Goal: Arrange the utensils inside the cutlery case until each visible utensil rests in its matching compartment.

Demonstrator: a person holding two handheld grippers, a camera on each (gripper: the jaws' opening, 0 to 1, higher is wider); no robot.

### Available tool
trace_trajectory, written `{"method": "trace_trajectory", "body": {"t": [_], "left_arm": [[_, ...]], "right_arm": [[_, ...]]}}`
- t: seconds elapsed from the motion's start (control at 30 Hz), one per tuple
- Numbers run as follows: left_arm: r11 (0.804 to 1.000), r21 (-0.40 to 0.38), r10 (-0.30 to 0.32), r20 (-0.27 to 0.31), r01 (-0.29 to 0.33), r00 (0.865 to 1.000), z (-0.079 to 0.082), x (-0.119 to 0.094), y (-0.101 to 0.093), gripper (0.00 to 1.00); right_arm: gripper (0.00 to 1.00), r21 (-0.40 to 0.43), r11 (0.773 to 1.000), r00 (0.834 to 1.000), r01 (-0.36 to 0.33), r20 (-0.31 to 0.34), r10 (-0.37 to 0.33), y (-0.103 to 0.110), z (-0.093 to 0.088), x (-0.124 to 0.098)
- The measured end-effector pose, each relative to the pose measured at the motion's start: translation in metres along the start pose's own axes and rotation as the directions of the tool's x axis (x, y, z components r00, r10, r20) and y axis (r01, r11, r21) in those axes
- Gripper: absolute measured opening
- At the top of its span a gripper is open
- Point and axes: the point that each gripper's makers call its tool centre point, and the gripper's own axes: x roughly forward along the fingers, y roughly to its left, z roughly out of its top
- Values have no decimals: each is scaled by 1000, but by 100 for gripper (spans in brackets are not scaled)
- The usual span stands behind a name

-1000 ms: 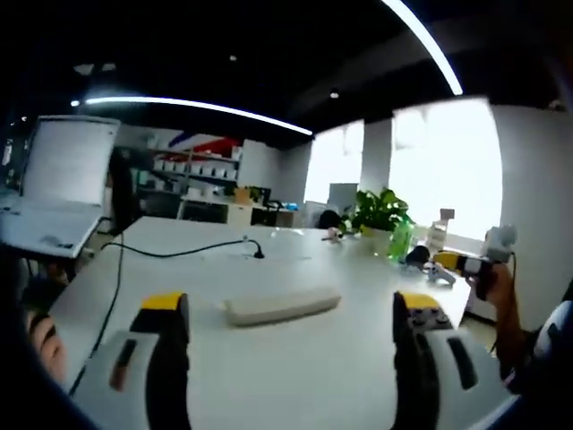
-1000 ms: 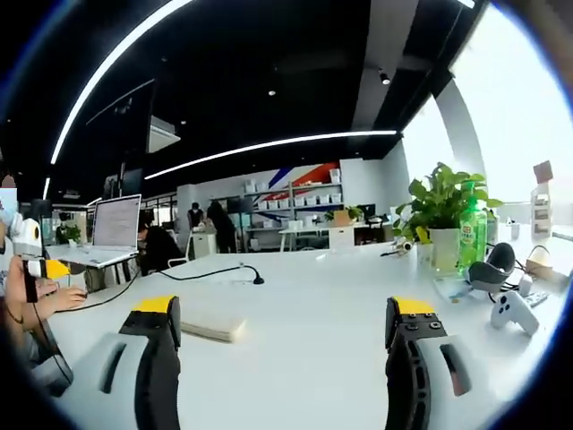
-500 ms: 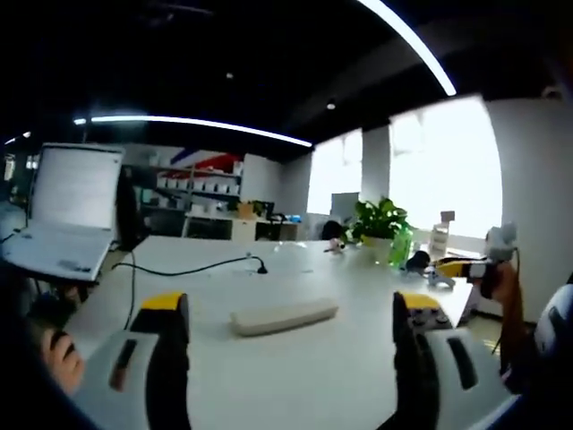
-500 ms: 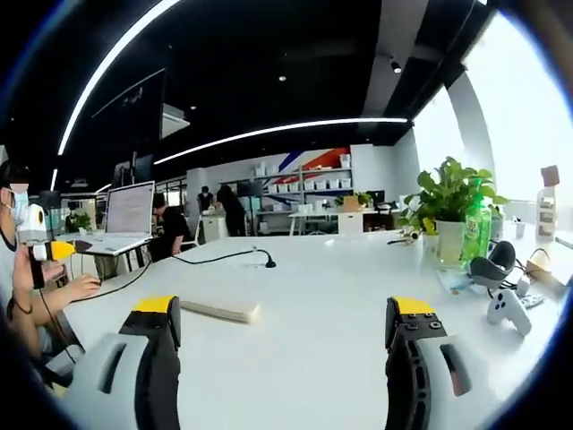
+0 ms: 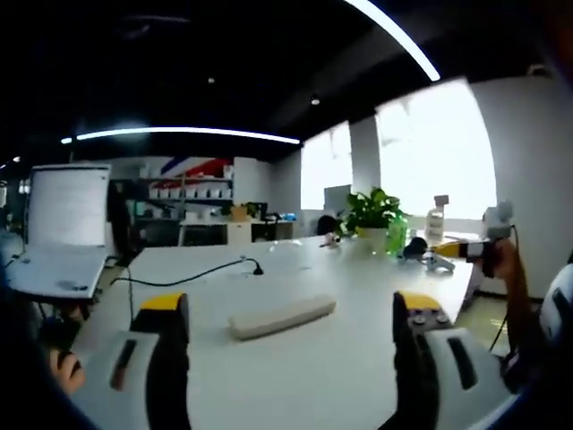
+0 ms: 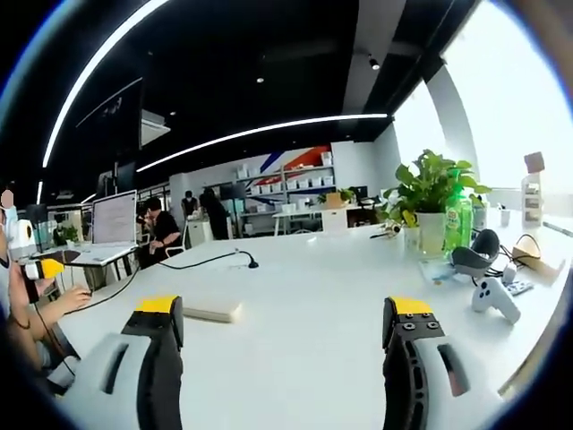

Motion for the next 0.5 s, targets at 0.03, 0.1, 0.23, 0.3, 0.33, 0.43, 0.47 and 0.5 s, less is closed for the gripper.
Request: {"method": "trace_trajectory", "body": {"t": [0.03, 0.1, 0.23, 0.3, 0.33, 0.43, 0.47, 0.5], "left_arm": [[1000, 4, -8, -3, 8, 1000, -1, 1, -2, 100], [1000, 5, -21, -9, 21, 1000, -2, 2, -4, 100], [1000, 1, -17, -2, 17, 1000, -1, 2, -3, 100], [1000, -3, -10, 4, 10, 1000, 0, 1, 0, 100], [1000, -6, -7, 8, 7, 1000, 1, 0, 2, 100], [1000, -14, 5, 15, -5, 1000, 2, -1, 7, 100], [1000, -14, 9, 19, -9, 1000, 3, -1, 8, 100], [1000, -15, 12, 20, -12, 1000, 3, -1, 9, 100]], "right_arm": [[96, -2, 1000, 1000, 2, -1, -2, 0, 0, 0], [96, -4, 1000, 1000, -1, 15, 1, 0, 3, -1], [95, -19, 1000, 1000, 3, 24, -3, 0, 6, -2], [96, -16, 1000, 1000, 0, 25, 0, 1, 6, -2], [97, -15, 1000, 1000, -4, 26, 4, 1, 6, -2], [99, -18, 1000, 999, -19, 32, 20, 5, 8, -1], [99, -23, 999, 999, -25, 30, 26, 7, 8, -1], [99, -26, 999, 999, -30, 27, 31, 9, 7, 0]]}}
